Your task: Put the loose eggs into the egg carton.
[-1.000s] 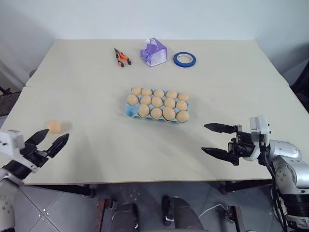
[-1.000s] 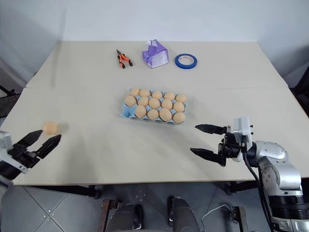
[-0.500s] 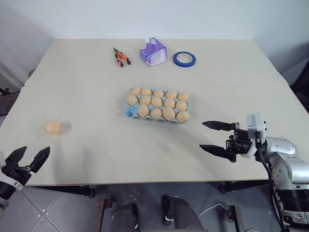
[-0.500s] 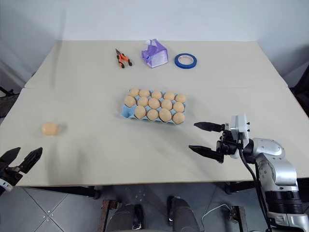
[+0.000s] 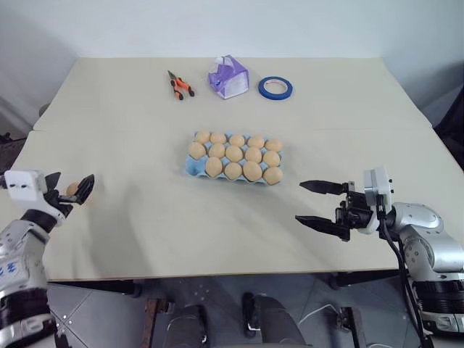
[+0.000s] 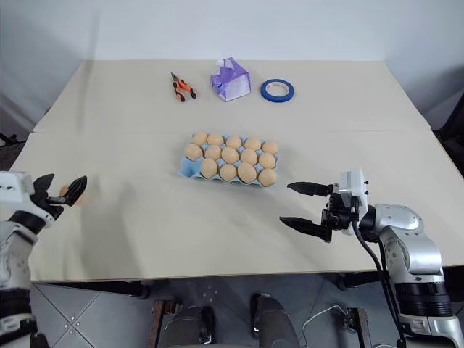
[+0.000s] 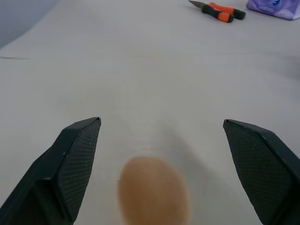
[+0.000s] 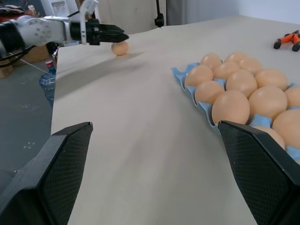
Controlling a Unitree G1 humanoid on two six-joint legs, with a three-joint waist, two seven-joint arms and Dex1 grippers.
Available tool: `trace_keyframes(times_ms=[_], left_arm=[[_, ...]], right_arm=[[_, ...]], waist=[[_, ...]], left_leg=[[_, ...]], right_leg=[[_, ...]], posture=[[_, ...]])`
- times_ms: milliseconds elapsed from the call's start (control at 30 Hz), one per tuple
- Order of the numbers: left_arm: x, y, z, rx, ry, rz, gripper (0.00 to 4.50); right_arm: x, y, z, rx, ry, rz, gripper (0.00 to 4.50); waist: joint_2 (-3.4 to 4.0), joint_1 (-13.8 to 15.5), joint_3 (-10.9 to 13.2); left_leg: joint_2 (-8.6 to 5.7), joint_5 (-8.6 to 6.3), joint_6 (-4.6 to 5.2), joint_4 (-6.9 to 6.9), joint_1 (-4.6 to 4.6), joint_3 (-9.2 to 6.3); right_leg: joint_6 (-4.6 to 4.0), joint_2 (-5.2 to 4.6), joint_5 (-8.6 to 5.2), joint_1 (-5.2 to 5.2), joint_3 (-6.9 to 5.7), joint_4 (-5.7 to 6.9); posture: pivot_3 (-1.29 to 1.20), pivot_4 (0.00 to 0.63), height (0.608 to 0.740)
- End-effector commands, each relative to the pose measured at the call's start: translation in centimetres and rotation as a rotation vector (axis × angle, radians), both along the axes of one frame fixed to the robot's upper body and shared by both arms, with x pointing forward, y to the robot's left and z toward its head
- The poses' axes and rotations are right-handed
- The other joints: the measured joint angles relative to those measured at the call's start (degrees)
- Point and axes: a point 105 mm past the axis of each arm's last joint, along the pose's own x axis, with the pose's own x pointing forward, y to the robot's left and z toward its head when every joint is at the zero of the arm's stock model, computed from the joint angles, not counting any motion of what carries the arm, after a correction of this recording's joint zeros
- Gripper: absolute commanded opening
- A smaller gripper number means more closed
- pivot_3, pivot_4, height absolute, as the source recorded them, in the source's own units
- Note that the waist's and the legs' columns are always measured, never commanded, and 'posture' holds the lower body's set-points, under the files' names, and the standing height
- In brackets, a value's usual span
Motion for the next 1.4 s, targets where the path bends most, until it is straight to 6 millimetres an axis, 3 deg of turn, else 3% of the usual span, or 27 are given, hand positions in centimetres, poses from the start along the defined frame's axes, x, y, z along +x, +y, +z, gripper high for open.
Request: trace_keyframes(times_ms=[33,333,500,633,767,1033,1233,1400], left_arm=[[0.2,0.5,0.0,0.029,0.017,-0.003,4.45],[-0.5,0.8,-1.7,-0.013,0.134,0.013,4.45],[-0.4,1.2,-2.2,0.001,0.178,0.030,3.25],[0.5,-0.5,-0.7,0.031,0.114,-0.052,1.97],[2.3,-3.7,1.6,0.070,0.041,-0.192,1.47],[6.4,-13.8,5.1,0.116,-0.059,-0.573,1.44],[8.0,-19.3,4.5,0.117,-0.015,-0.795,1.44],[9.0,-21.1,3.6,0.096,0.033,-0.845,1.44]], right_arm=[[-0.5,-0.4,1.0,-0.001,-0.039,-0.024,4.50],[-1.1,-0.6,0.6,-0.008,-0.020,-0.062,4.50],[-0.6,-0.5,0.6,-0.013,-0.022,-0.063,4.50],[-0.3,-0.5,0.8,-0.017,-0.028,-0.064,4.50],[-0.2,-0.5,0.8,-0.021,-0.030,-0.067,4.50],[-0.2,-0.5,0.8,-0.026,-0.043,-0.091,4.50],[-0.6,-0.8,0.7,-0.023,-0.048,-0.128,4.50],[-1.0,-1.0,0.5,-0.021,-0.042,-0.158,4.50]], waist=[[0.00,-0.03,0.00],[-0.01,0.14,0.00],[-0.01,0.16,0.00],[-0.01,0.20,0.00],[-0.02,0.40,-0.01],[-0.02,1.54,-0.01],[-0.03,1.52,-0.01],[-0.03,1.48,0.00]], left_leg=[[0.02,0.00,0.00,0.01,0.00,0.02],[-0.02,-0.11,-0.20,0.12,0.08,0.07],[-0.02,-0.10,-0.21,0.11,0.09,0.05],[-0.03,-0.10,-0.21,0.11,0.08,0.06],[-0.03,-0.10,-0.21,0.11,0.07,0.05],[-0.18,0.10,0.12,0.20,0.05,0.18],[-0.28,0.10,0.10,0.23,0.06,0.25],[-0.27,0.10,0.08,0.29,0.06,0.26]], right_leg=[[-0.01,0.03,-0.01,-0.01,0.00,0.00],[0.01,-0.04,0.01,0.04,0.07,0.09],[0.01,-0.04,0.01,0.04,0.05,0.11],[0.01,-0.05,0.01,0.04,0.05,0.10],[0.01,-0.06,0.01,0.04,0.03,0.10],[0.13,-0.04,0.07,0.06,0.12,0.11],[0.14,0.14,0.08,0.05,0.10,0.10],[0.14,0.19,0.08,0.04,0.11,0.14]], posture=[[0.00,0.150,0.740],[0.00,0.150,0.740],[0.00,0.150,0.740],[0.00,0.150,0.740],[0.00,0.150,0.740],[0.00,0.150,0.740],[0.00,0.150,0.740],[0.00,0.150,0.740]])
